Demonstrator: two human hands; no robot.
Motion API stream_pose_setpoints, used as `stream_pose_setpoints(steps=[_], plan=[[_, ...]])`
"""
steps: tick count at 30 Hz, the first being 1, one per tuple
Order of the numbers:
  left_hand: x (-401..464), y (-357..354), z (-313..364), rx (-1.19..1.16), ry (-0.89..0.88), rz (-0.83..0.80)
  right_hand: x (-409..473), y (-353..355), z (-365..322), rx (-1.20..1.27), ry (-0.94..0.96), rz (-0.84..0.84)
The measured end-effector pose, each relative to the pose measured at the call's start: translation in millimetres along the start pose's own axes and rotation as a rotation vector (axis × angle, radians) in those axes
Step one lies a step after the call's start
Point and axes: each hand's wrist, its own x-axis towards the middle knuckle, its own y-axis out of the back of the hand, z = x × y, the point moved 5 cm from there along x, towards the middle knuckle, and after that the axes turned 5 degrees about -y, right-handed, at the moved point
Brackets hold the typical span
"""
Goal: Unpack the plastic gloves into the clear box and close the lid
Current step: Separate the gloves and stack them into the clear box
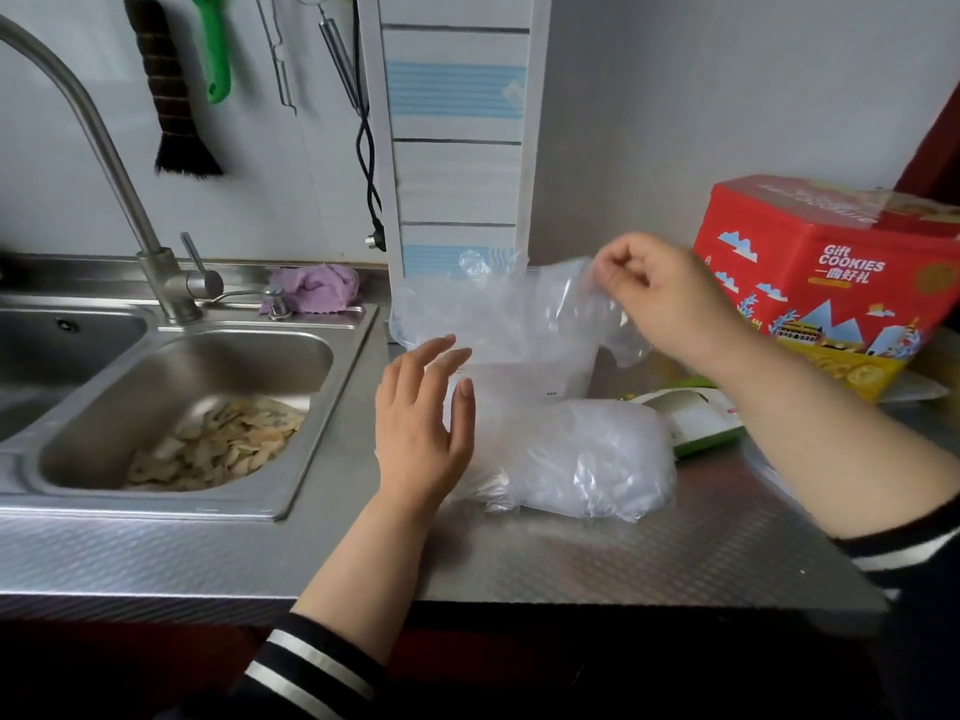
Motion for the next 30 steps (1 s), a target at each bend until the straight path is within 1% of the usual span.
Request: stream_pose_setpoints(steps=[3, 5, 7, 8, 9, 10, 11, 14, 15, 17, 18, 20, 21, 23, 25, 27, 29, 30], plan=[[-1, -4, -2, 0.075, 0.0, -0.03, 32, 18, -25, -0.009, 0.098, 0.142], [-1, -7, -6, 0.113, 0.021, -0.06, 44, 26, -46, -0.038, 0.201, 0.24], [-1, -8, -10, 0.124, 0.047, -0.077, 49, 22, -61, -0.089, 0.331, 0.291], [-1, -8, -10, 0.119, 0.053, -0.078, 50, 16, -64, -0.138, 0.383, 0.285], [-1, -9, -9, 0.111, 0.056, -0.081, 50, 8, -61, -0.193, 0.408, 0.251], [-1, -7, -11, 0.107, 0.063, -0.075, 53, -8, -56, -0.241, 0.407, 0.175], [-1, -7, -10, 0.101, 0.068, -0.073, 55, -23, -46, -0.293, 0.366, 0.078], [-1, -6, -12, 0.091, 0.084, -0.063, 61, -68, -7, -0.349, 0.127, -0.249], [-1, -6, -13, 0.091, 0.085, -0.06, 63, -80, 5, -0.395, 0.075, -0.323], [-2, -6, -13, 0.09, 0.082, -0.063, 68, -94, 25, -0.559, 0.036, -0.417], [-2, -6, -12, 0.088, 0.078, -0.065, 70, -97, 32, -0.601, 0.012, -0.452], [-1, -6, -12, 0.082, 0.077, -0.068, 71, -101, 41, -0.542, -0.052, -0.512], [-1, -6, -12, 0.077, 0.076, -0.066, 72, -101, 44, -0.508, -0.075, -0.516], [-2, -6, -12, 0.066, 0.074, -0.06, 74, -97, 47, -0.445, -0.084, -0.475], [-2, -6, -13, 0.06, 0.076, -0.055, 74, -87, 43, -0.296, -0.079, -0.387], [-2, -7, -13, 0.055, 0.076, -0.053, 70, -69, 36, -0.195, -0.047, -0.213], [-2, -7, -13, 0.049, 0.071, -0.051, 51, -49, 23, -0.125, 0.025, -0.028], [-2, -7, -12, 0.043, 0.068, -0.051, 37, -42, 18, -0.079, 0.063, 0.011]])
